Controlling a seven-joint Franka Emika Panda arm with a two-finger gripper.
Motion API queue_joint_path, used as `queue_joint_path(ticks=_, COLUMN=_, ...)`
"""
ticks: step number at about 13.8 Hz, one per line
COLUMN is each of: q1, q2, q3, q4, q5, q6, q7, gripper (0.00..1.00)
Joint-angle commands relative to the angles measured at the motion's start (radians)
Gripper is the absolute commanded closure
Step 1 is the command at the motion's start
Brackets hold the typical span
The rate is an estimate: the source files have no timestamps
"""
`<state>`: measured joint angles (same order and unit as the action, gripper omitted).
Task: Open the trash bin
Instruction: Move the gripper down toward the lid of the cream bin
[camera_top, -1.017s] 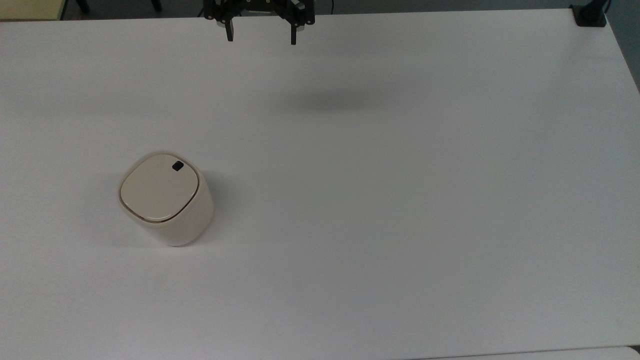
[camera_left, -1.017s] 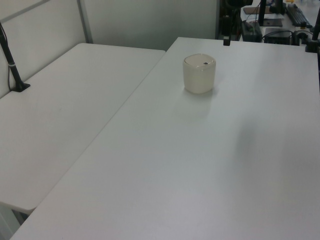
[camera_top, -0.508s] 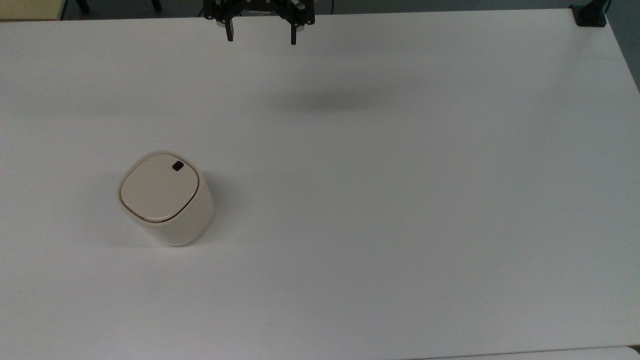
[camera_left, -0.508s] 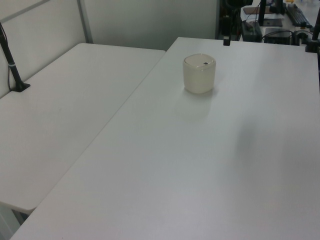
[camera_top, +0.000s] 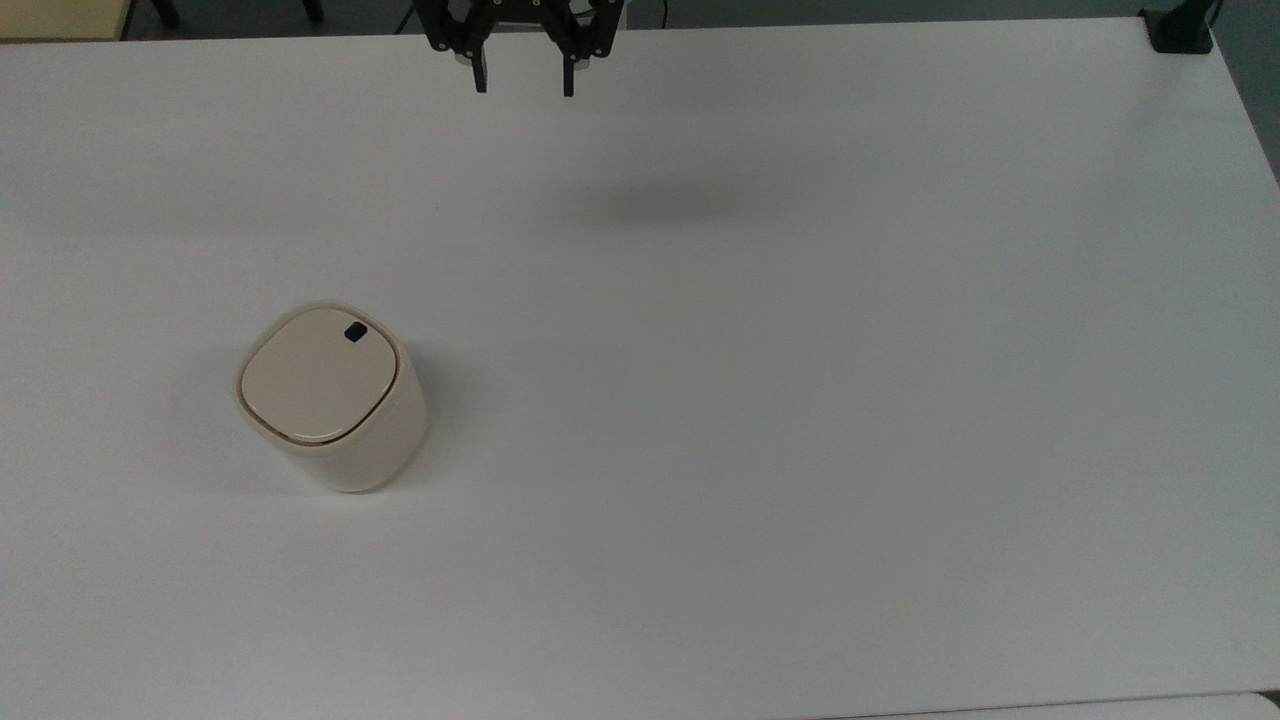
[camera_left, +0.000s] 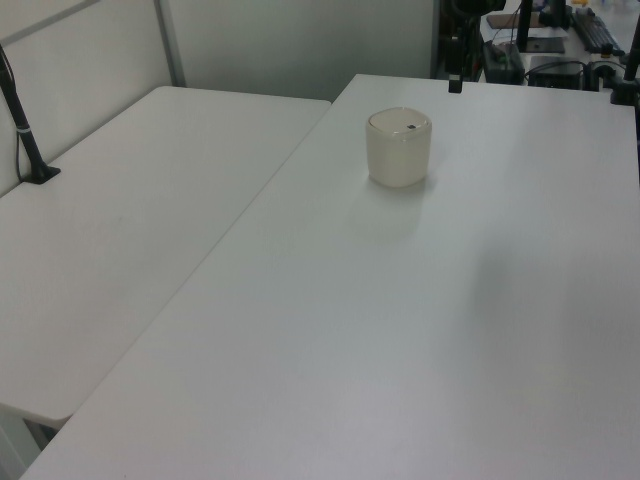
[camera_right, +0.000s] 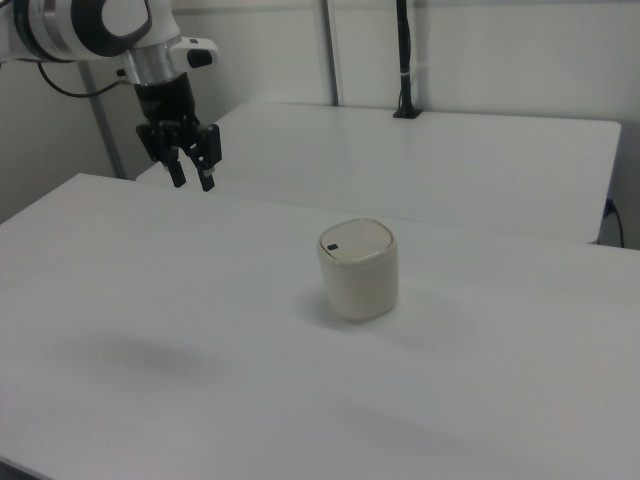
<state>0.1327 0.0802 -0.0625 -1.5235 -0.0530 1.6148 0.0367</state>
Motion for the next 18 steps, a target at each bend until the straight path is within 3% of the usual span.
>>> queue_joint_path(ticks=1, q1=0.001, q2=-0.014, q3=-0.007, q4=-0.020, q5=0.022, q6=0.000, q7=-0.040, gripper=0.93)
queue_joint_path(ticks=2, q1=0.002, q2=-0.013, q3=-0.007, q4=-0.020, q5=0.021, q6=0.002, q7=-0.040, gripper=0.98)
queue_joint_path(ticks=7, q1=-0.002, q2=0.012, q3=-0.008, q4=-0.018, q5=0.018, q6=0.071, q7=-0.024, gripper=1.00)
queue_joint_path(ticks=11, q1=-0.068, q2=0.071, q3=-0.008, q4=0.003, q5=0.016, q6=0.138, q7=0.011, gripper=1.00)
queue_joint_path(ticks=18, q1=-0.197, q2=0.237, q3=-0.008, q4=0.009, q5=0.004, q6=0.499, q7=0.135, gripper=1.00)
